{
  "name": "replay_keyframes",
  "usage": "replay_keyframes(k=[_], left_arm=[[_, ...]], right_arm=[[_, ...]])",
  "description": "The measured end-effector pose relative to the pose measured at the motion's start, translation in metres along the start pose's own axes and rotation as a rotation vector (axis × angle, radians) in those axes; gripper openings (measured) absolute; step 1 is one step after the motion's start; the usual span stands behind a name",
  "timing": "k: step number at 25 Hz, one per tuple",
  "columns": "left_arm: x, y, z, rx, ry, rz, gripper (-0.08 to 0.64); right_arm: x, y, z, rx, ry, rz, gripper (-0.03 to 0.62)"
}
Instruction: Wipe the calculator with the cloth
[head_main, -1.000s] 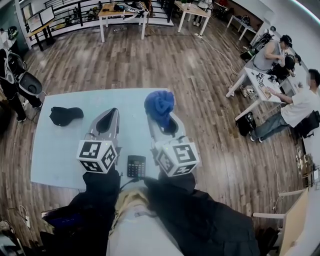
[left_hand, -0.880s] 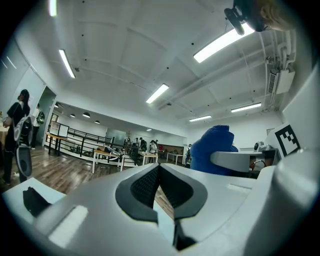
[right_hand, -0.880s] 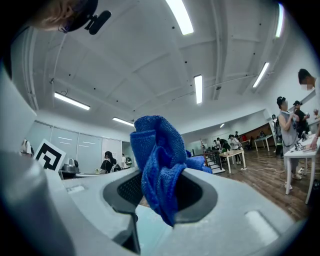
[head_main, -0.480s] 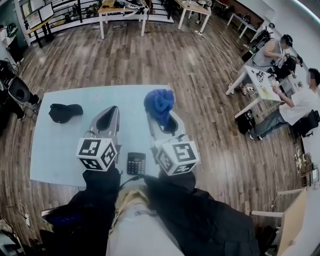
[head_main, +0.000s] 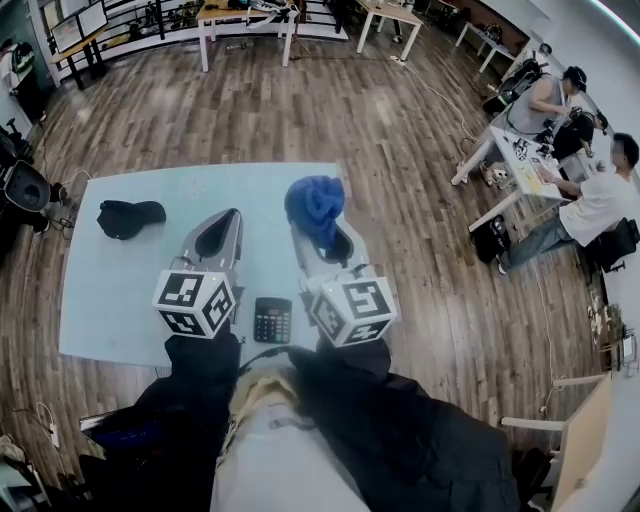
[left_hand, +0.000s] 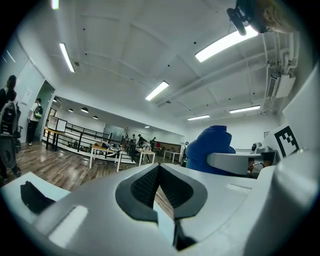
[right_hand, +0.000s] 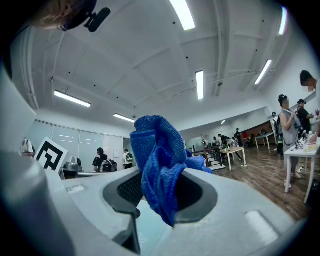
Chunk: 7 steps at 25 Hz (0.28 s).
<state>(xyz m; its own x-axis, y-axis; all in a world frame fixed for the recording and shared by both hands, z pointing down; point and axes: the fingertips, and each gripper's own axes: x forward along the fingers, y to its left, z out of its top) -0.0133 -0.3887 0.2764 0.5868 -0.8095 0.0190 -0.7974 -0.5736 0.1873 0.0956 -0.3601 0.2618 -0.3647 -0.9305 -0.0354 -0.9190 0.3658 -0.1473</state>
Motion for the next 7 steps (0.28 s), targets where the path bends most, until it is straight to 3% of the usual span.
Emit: replay_keyframes(k=[7], left_arm=[[-0.0017,-0.0049,-0.0008,0.003,0.018,-0.011,-0.003]], right_arm=[[-0.0035,0.0024,0.0009,-0.001,0.010,-0.001,0.150]])
